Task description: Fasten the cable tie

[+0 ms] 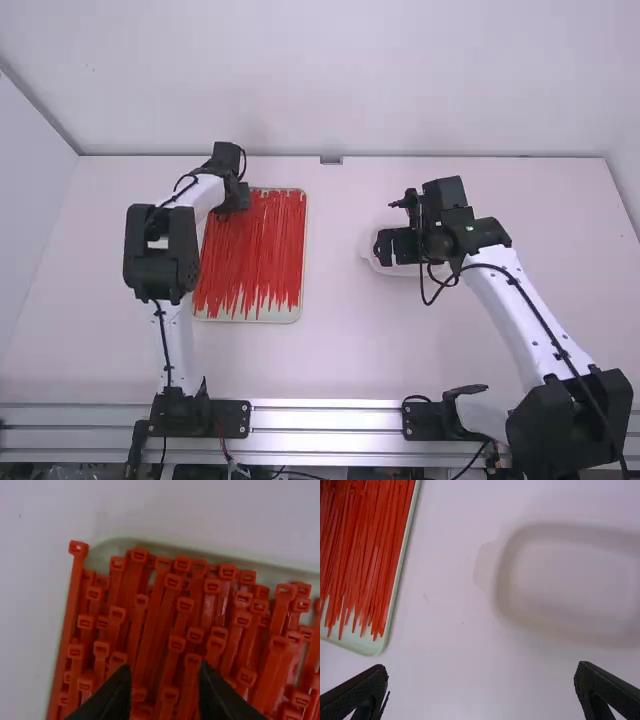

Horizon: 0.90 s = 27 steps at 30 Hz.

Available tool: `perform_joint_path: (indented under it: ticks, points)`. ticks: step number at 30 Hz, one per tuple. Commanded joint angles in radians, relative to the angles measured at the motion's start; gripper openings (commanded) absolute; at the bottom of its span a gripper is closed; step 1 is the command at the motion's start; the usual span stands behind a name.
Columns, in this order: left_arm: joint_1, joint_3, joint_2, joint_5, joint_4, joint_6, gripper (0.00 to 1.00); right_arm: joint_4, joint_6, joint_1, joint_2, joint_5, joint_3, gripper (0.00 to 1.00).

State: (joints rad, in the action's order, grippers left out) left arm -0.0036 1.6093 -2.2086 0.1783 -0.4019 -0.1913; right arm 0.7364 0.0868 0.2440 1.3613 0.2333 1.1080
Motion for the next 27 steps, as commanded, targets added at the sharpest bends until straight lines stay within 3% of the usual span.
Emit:
perform_joint_path:
  ticks: [1, 27]
  points:
    - [0.004, -0.016, -0.018, -0.005, 0.004, -0.002, 0.35, 0.001, 0.006, -0.002, 0.006, 0.005, 0.037, 1.00]
    - [0.004, -0.066, -0.018, -0.005, 0.035, -0.002, 0.13, 0.003, 0.006, -0.002, 0.006, 0.005, 0.037, 1.00]
